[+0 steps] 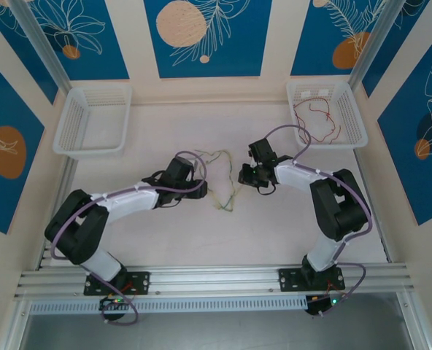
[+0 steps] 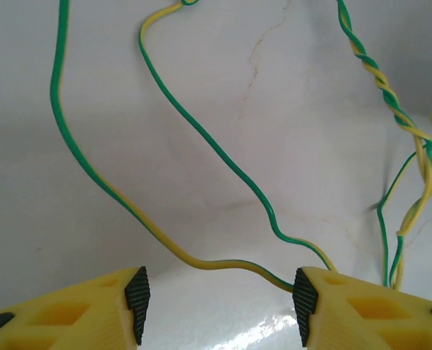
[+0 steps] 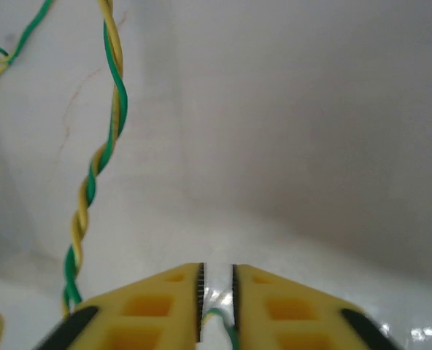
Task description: Untangle the cables
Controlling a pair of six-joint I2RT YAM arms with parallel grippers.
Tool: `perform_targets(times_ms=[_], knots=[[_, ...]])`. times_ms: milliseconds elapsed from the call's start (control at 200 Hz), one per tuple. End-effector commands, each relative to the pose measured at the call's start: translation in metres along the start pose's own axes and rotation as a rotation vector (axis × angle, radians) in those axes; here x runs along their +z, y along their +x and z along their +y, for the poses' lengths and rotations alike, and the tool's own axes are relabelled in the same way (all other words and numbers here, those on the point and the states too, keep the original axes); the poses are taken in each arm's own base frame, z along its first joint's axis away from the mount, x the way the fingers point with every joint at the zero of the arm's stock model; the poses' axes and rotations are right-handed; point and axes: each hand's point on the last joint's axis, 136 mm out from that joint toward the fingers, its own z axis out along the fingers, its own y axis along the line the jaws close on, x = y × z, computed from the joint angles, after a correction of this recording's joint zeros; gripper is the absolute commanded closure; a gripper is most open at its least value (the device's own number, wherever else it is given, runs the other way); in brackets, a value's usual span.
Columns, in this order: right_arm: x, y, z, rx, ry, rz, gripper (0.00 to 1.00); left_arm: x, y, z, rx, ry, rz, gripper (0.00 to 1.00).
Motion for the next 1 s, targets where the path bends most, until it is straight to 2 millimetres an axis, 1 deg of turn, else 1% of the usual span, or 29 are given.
perform_targets(times_ms=[0, 40, 105, 155, 185, 250, 315, 460, 570, 640, 745, 840, 995], knots=[[-0.001, -0.007, 0.009, -0.009, -0.01, -0.025, 1.0, 0.004, -0.02, -0.005, 0.0, 0.009, -0.041, 0.41], [-0.003, -0.008, 0.011, -0.024, -0.009, -0.036, 1.0, 0.006, -0.02, -0.004, -0.001, 0.004, -0.04, 0.42], [-0.01, -0.01, 0.015, -0.059, 0.004, -0.059, 1.0, 0.006, -0.02, -0.001, -0.002, -0.008, -0.042, 0.59], [-0.018, -0.012, 0.017, -0.086, 0.017, -0.084, 1.0, 0.004, -0.02, 0.0, 0.002, -0.015, -0.049, 0.74], [-0.023, -0.013, 0.017, -0.096, 0.025, -0.101, 1.0, 0.002, -0.02, 0.002, 0.005, -0.024, -0.053, 0.82], [-0.034, -0.014, 0.016, -0.108, 0.027, -0.132, 1.0, 0.0, -0.02, 0.007, 0.009, -0.046, -0.062, 0.89], [-0.045, -0.016, 0.011, -0.113, 0.041, -0.167, 1.0, -0.002, -0.019, 0.012, 0.009, -0.058, -0.064, 1.0], [-0.065, -0.015, 0.003, -0.138, 0.068, -0.219, 1.0, -0.008, -0.018, 0.017, 0.003, -0.073, -0.058, 1.0], [-0.074, -0.013, -0.002, -0.145, 0.077, -0.239, 1.0, -0.018, -0.02, 0.017, -0.011, -0.069, -0.076, 1.0], [-0.075, -0.01, -0.008, -0.137, 0.084, -0.241, 1.0, -0.024, -0.02, 0.017, -0.013, -0.066, -0.09, 1.0], [-0.071, -0.007, -0.018, -0.119, 0.101, -0.236, 1.0, -0.031, -0.017, 0.02, -0.013, -0.07, -0.105, 1.0], [-0.07, -0.006, -0.027, -0.093, 0.128, -0.229, 1.0, -0.043, -0.018, 0.023, -0.013, -0.08, -0.129, 1.0], [-0.082, -0.013, -0.039, -0.066, 0.17, -0.262, 1.0, -0.068, -0.025, 0.034, -0.014, -0.127, -0.193, 1.0]])
